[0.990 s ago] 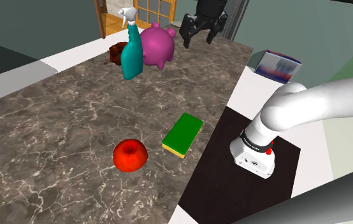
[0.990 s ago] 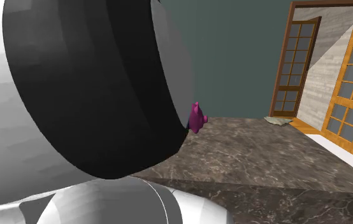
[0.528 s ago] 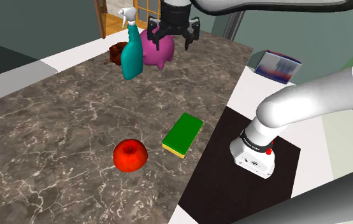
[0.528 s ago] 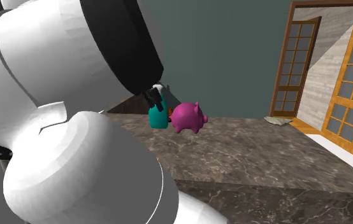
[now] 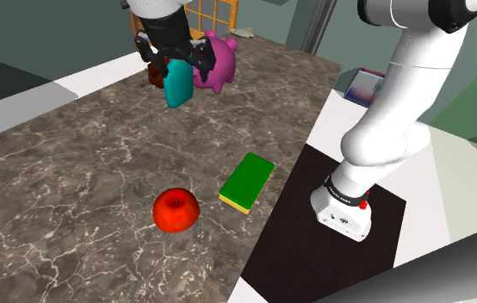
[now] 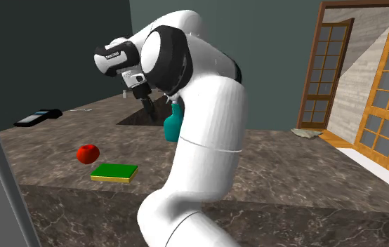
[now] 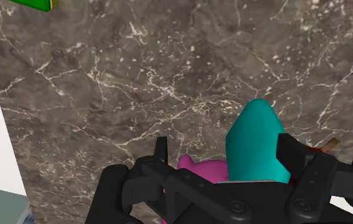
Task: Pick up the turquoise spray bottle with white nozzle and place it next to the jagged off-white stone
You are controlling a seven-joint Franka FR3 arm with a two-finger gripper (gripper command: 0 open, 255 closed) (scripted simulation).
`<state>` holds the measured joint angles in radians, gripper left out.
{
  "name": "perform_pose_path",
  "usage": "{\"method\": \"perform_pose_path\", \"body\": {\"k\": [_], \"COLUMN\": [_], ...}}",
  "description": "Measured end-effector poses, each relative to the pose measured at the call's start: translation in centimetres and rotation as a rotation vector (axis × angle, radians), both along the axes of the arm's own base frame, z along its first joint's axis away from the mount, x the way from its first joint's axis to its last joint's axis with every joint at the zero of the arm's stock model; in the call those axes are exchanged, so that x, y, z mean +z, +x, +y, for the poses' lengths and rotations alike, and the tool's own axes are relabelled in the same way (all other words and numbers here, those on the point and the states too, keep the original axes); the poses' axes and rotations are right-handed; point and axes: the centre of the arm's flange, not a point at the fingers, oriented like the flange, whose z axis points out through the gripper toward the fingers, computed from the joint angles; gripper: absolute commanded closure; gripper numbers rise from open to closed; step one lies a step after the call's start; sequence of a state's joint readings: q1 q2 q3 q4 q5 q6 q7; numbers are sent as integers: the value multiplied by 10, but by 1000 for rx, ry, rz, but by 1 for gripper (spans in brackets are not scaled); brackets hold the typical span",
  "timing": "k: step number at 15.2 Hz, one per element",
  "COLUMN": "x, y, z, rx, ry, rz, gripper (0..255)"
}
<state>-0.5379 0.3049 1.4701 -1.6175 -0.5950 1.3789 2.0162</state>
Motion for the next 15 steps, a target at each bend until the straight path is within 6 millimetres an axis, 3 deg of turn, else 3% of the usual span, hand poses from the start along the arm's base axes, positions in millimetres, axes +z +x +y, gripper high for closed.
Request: {"method": "perform_pose_path", "body": {"k": [1,4,11,15], "x": [-1,0,-32,-37], "y": [34,72,84,84], "z": [-11,-3,-16,-20], "rx": [-122,-270,-308,-308], "ry": [-72,-113,-128,-128], "rz": [-96,-150,-160,-160], "gripper": [0,0,0,0]}}
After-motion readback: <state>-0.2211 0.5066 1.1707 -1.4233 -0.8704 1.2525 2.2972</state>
